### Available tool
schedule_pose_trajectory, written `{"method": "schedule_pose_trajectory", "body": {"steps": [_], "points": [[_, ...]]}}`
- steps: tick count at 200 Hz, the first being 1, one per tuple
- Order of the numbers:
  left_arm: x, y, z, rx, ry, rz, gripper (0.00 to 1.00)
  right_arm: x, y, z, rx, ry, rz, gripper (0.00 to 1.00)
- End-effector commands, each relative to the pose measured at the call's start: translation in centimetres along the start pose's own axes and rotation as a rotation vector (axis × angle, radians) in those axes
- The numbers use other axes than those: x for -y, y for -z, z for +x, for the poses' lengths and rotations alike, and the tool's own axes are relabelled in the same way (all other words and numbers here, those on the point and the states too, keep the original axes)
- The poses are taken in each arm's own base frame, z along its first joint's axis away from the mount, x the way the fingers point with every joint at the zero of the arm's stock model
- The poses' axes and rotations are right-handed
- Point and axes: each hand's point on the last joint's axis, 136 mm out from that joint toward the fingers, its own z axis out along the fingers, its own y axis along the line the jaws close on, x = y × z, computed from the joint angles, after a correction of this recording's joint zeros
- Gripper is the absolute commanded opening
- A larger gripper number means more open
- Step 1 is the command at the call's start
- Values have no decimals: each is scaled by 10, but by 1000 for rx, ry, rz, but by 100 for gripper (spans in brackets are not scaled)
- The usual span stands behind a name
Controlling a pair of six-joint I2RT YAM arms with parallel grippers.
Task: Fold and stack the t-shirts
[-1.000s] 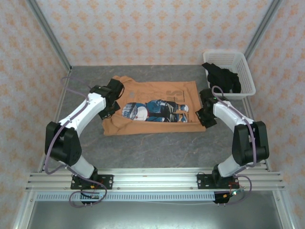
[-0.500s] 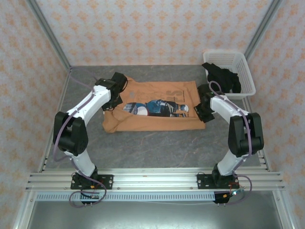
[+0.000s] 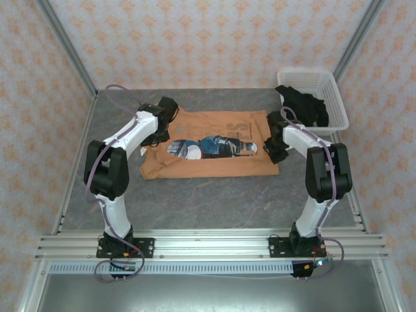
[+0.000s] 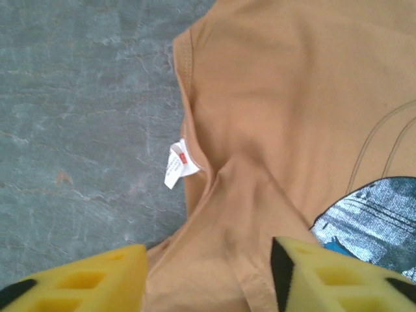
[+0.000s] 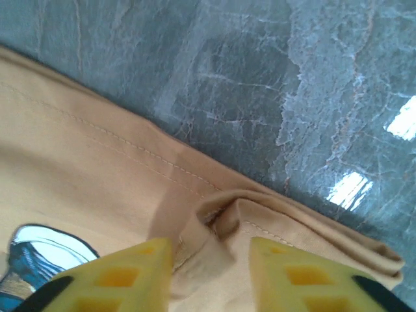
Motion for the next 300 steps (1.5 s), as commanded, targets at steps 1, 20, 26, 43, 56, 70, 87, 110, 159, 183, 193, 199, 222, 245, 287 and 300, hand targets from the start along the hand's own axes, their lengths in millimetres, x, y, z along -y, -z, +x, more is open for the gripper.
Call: {"method": "schedule_pose_trajectory", "body": {"steps": [1, 20, 26, 43, 56, 70, 87, 110, 159, 183, 193, 199, 222, 245, 287, 300], "points": [[-35, 22, -12, 49, 56, -9, 64, 0, 23, -16, 44, 25, -33, 49], [-63, 14, 12, -33, 146, 19, 65, 11, 38, -21, 62, 50, -40, 54], [-71, 9, 22, -65, 177, 31, 65, 15, 43, -21, 68, 59, -42, 54], [-84, -9, 55, -175, 253, 80, 58, 27, 47, -14, 62, 90, -53, 53], [-90, -24, 79, -262, 317, 107, 51, 33, 44, -4, 35, 113, -85, 50], [-92, -40, 98, -340, 411, 158, 48, 38, 36, 9, -7, 138, -124, 49], [-88, -54, 111, -402, 520, 227, 48, 44, 27, 22, -58, 167, -149, 48], [-76, -62, 114, -428, 599, 300, 49, 50, 16, 31, -93, 191, -150, 47], [-77, -66, 122, -439, 646, 292, 48, 58, -1, 34, -113, 195, -119, 45], [-73, -70, 127, -457, 649, 301, 48, 57, -5, 35, -116, 196, -113, 44], [-68, -72, 128, -471, 654, 315, 46, 58, -7, 34, -118, 196, -109, 44], [-66, -74, 129, -479, 657, 319, 45, 58, -8, 35, -120, 198, -106, 43], [-65, -73, 120, -457, 677, 331, 44, 58, -10, 35, -122, 197, -102, 40], [-68, -66, 107, -404, 683, 338, 45, 59, -11, 35, -123, 199, -92, 40], [-56, -76, 118, -455, 649, 354, 42, 62, -18, 36, -131, 198, -72, 39], [-54, -78, 118, -447, 649, 351, 40, 63, -19, 36, -131, 199, -65, 39]]}}
